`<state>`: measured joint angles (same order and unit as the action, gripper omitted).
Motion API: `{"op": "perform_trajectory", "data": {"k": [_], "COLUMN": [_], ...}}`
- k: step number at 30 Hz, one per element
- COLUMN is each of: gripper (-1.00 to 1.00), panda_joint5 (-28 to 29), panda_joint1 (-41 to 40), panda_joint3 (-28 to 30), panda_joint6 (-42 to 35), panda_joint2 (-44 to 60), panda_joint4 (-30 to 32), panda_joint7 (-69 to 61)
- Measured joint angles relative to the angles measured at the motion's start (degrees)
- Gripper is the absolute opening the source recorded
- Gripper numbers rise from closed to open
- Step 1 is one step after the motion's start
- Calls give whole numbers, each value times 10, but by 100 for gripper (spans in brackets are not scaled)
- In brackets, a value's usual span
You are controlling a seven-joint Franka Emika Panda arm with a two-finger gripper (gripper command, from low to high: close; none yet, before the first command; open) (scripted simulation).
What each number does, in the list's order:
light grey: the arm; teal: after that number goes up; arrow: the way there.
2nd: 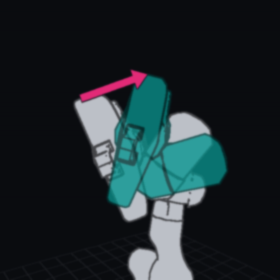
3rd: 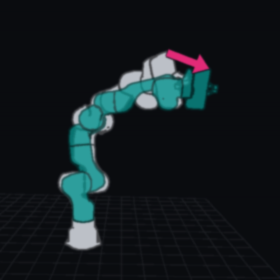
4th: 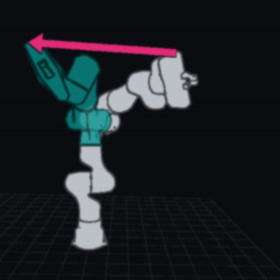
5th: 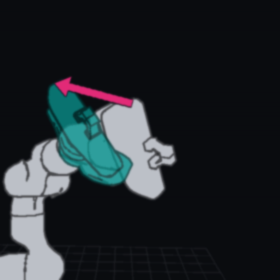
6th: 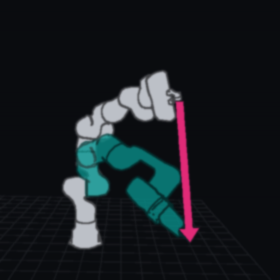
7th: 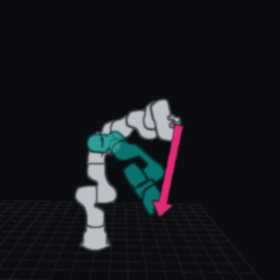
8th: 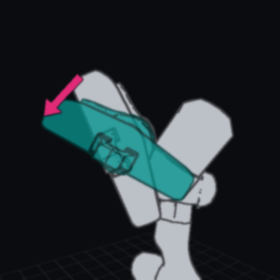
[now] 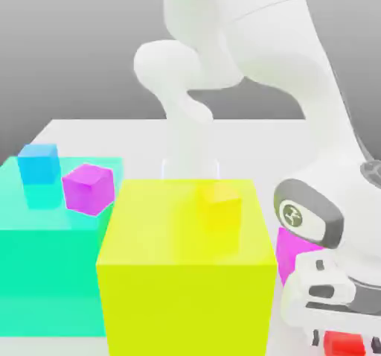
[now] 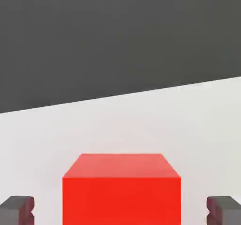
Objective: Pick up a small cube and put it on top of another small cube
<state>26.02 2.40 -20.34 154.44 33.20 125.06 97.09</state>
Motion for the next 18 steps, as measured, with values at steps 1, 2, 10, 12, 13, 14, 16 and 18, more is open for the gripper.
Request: {"op": "perform_trajectory", "data": {"k": [1, 2, 10, 12, 13, 14, 16, 18], "gripper": [-100, -100, -100, -100, -100, -100, -100, -100], "panda_joint5": [0, 0, -51, -53, -54, -56, -65, -80], "panda_joint1": [0, 0, -24, -19, -20, -22, -28, -34], "panda_joint3": [0, 0, -43, -44, -45, -45, -46, -47], "panda_joint6": [0, 1, -100, -153, -177, -201, -245, -288], "panda_joint2": [0, 0, -97, -126, -141, -158, -193, -230], "panda_joint4": [0, 0, 16, 12, 12, 13, 16, 19], "panda_joint7": [0, 0, -28, -25, -30, -37, -59, -84]}}
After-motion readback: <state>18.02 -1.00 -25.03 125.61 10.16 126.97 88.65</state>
